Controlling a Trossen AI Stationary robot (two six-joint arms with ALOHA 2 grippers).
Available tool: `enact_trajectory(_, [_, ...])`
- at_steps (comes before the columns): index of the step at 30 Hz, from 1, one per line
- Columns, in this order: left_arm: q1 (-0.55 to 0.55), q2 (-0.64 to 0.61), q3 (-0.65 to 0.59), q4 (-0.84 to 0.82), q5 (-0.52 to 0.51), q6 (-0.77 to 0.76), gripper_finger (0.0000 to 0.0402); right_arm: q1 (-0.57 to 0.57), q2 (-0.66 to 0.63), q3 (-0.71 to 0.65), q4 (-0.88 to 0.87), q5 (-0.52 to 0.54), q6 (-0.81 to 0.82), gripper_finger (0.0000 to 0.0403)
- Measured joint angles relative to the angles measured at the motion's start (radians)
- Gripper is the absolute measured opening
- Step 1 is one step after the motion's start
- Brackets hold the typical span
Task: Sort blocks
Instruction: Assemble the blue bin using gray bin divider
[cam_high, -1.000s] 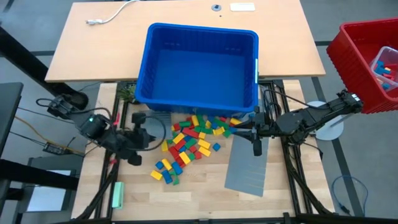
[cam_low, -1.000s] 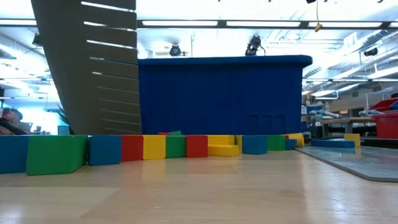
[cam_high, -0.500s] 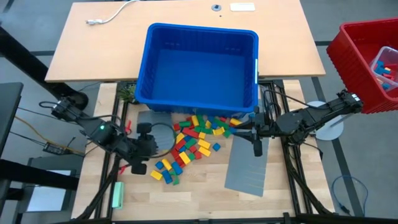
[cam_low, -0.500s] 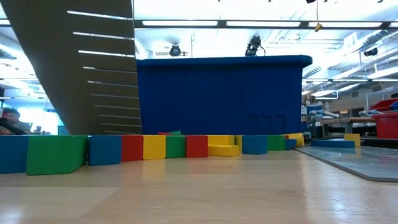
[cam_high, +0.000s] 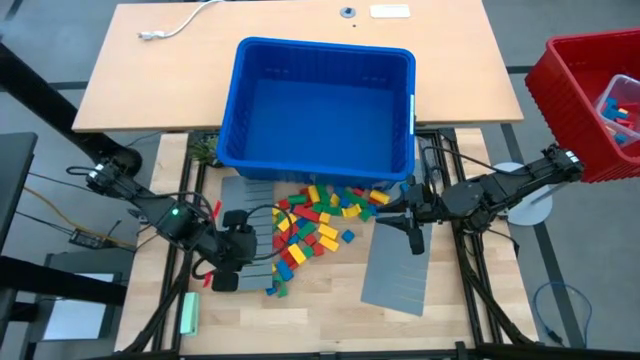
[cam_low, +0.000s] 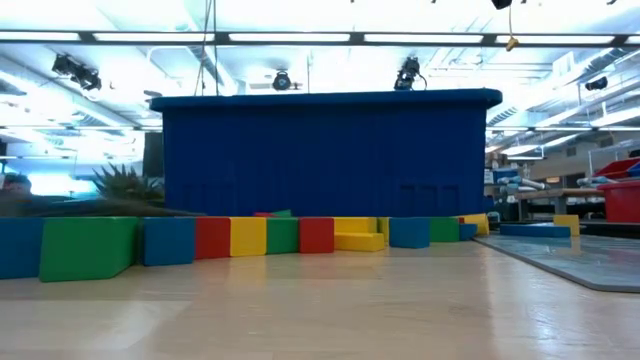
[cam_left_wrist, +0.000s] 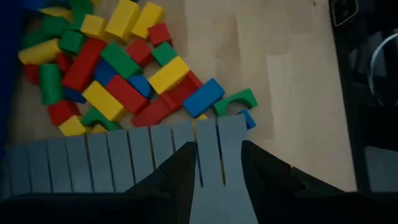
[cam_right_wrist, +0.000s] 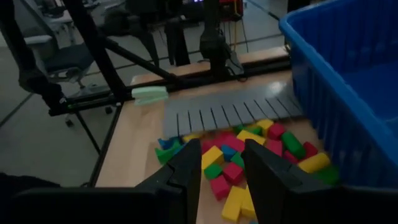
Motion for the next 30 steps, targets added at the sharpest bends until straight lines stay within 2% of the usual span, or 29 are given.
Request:
enact_trajectory(3, [0.002,0.000,0.000,0.062,-0.001,0.002,0.0138,0.000,0.000,0.000,-0.039,-0.027,0.061,0.0109])
enact_trajectory(7, [0.003,0.000,0.007,0.227,-0.045,0.011,0.0137,0.010,0.045,-0.008,-0.069,-0.143,0.159,0.0109])
enact_trajectory(11, [0.004,0.006,0.000,0.442,-0.129,0.046,0.0137,0.051,0.147,-0.042,-0.081,-0.251,0.242,0.0105])
enact_trajectory(16, [0.004,0.069,-0.002,0.572,-0.181,0.068,0.0137,0.131,0.295,-0.065,-0.138,-0.346,0.337,0.0087])
enact_trajectory(20, [0.004,0.155,-0.002,0.645,-0.191,0.069,0.0137,0.202,0.390,-0.068,-0.234,-0.363,0.406,0.0070])
enact_trajectory(24, [0.002,0.279,-0.002,0.802,-0.190,0.068,0.0137,0.266,0.482,-0.068,-0.287,-0.348,0.468,0.0057])
enact_trajectory(30, [0.002,0.480,0.010,1.041,-0.179,0.067,0.0136,0.335,0.630,-0.068,-0.278,-0.336,0.515,0.0048])
